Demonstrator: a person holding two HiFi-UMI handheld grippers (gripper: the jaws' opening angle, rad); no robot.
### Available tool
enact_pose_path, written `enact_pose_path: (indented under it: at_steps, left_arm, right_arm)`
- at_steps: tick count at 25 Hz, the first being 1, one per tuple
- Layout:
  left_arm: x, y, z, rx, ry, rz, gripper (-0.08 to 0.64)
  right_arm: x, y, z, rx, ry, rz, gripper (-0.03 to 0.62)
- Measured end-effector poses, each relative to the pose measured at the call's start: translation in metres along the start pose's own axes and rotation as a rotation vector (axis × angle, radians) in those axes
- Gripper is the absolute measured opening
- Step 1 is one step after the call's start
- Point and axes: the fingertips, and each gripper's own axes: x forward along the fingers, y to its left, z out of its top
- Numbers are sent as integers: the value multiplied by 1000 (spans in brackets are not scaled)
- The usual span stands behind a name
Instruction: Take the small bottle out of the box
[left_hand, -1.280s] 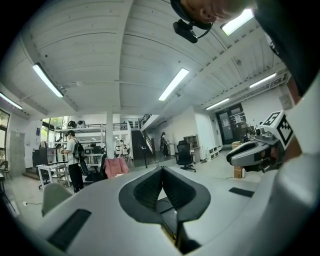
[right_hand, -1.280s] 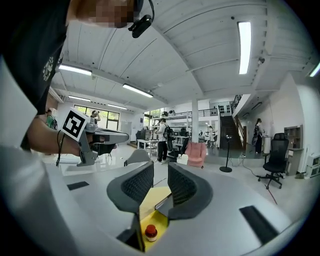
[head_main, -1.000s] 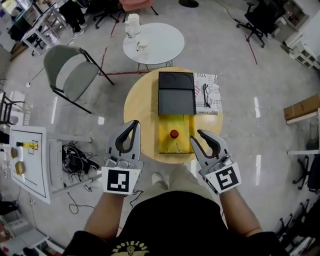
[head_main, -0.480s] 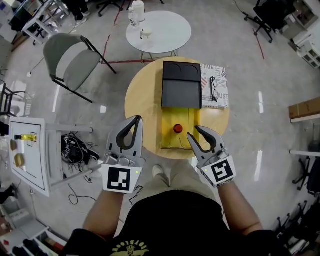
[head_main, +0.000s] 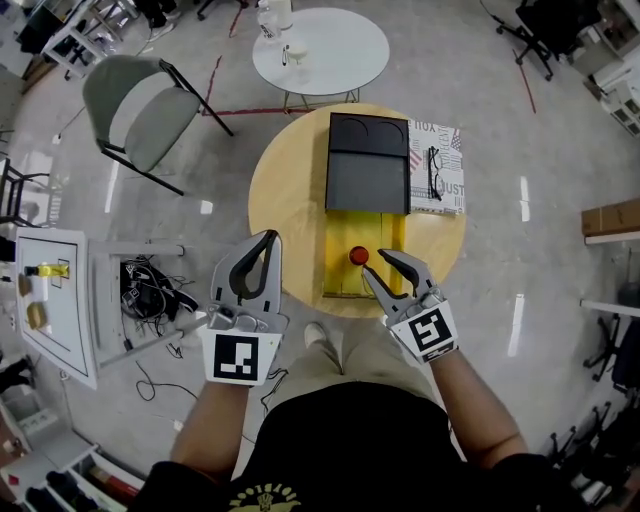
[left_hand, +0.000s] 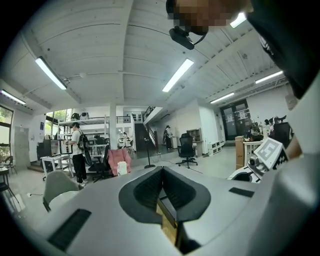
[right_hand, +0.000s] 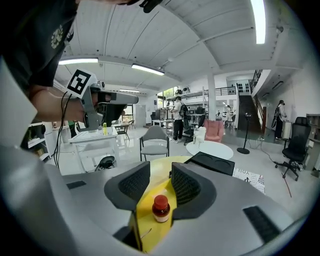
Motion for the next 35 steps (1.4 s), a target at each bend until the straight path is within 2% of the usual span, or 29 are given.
enact_pose_path:
  at_steps: [6,9,21,29,35]
  left_arm:
    - [2,1,-17,9,30,9,14]
    - [3,3,-26,4,45,19,14]
    - [5,4,-52,-7,85,36,14]
    - [1,4,-65,-12,103,38,14]
    - [-3,1,-70,-16,118,29,14]
  right_arm:
    - [17,-1,-21,33,35,20,150]
    - [27,0,-34,7,35,44,152]
    - [52,7,-74,41,122,92,167]
    - [58,-2,-75,17,111,67,169]
    - [58,-8,-80,14,128,46,196]
